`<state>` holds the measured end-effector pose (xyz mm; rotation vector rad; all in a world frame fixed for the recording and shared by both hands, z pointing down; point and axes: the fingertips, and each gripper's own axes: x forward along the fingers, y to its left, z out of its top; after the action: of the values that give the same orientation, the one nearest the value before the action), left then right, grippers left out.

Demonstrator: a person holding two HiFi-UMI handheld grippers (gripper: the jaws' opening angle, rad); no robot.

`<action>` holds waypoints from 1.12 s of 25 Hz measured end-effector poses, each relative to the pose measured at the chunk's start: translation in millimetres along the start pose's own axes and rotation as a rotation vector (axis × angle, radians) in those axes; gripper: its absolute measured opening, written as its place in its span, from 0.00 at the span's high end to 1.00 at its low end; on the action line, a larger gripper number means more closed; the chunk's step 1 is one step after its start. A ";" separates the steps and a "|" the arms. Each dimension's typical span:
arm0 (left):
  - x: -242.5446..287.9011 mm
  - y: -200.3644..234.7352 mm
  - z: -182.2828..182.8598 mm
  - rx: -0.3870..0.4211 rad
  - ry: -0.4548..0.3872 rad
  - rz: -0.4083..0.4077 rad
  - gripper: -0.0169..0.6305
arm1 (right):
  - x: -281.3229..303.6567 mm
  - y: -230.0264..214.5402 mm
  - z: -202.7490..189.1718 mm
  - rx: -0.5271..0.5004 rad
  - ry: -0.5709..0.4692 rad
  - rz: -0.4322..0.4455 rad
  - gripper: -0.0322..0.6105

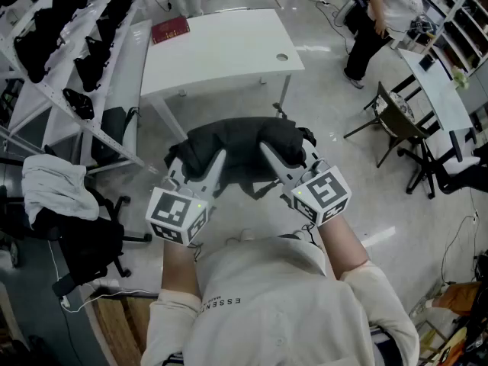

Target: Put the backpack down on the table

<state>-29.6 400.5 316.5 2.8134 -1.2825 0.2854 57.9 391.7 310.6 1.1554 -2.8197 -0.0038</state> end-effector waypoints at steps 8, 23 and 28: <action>-0.5 15.3 -7.4 -0.009 0.017 0.017 0.88 | 17.1 2.5 -6.6 0.029 0.015 0.003 0.84; 23.1 55.0 -22.9 -0.077 0.033 0.012 0.88 | 61.0 -16.3 -19.8 0.051 0.055 0.036 0.84; 52.5 80.1 -25.6 -0.098 0.058 0.050 0.88 | 91.1 -44.3 -24.8 0.064 0.057 0.072 0.83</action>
<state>-60.0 311.5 347.7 2.6752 -1.3181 0.2955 26.6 297.1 341.4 1.0479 -2.8286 0.1230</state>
